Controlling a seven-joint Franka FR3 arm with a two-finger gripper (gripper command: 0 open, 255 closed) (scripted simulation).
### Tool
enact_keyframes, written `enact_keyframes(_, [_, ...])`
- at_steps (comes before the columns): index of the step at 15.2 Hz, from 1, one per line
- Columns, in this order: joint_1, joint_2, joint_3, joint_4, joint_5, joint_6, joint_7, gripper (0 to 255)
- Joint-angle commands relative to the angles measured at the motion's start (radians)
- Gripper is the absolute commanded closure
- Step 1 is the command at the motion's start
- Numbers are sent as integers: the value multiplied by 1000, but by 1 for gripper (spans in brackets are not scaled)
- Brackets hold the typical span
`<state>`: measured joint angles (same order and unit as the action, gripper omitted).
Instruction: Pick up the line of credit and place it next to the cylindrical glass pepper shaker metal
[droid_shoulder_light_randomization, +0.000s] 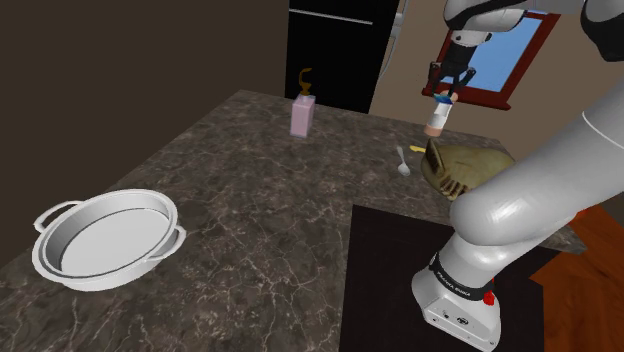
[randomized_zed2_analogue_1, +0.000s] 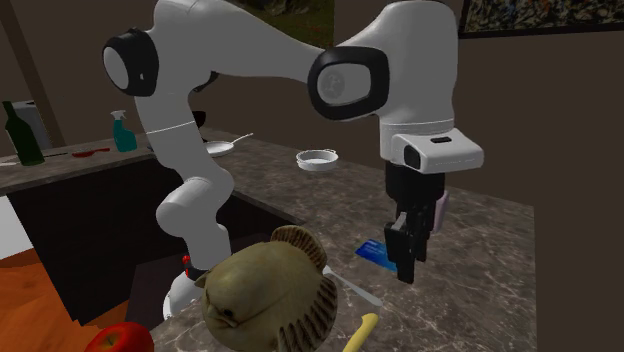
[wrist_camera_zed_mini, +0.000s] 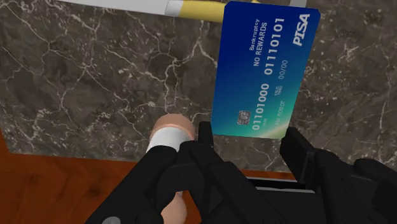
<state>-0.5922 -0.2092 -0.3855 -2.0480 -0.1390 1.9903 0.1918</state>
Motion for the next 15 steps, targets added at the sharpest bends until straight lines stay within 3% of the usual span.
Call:
enact_keyframes(1, [0,4,-2,-23,0,28,1,255])
enact_keyframes(15, [-4,52,-17,-168,6,218,1,255])
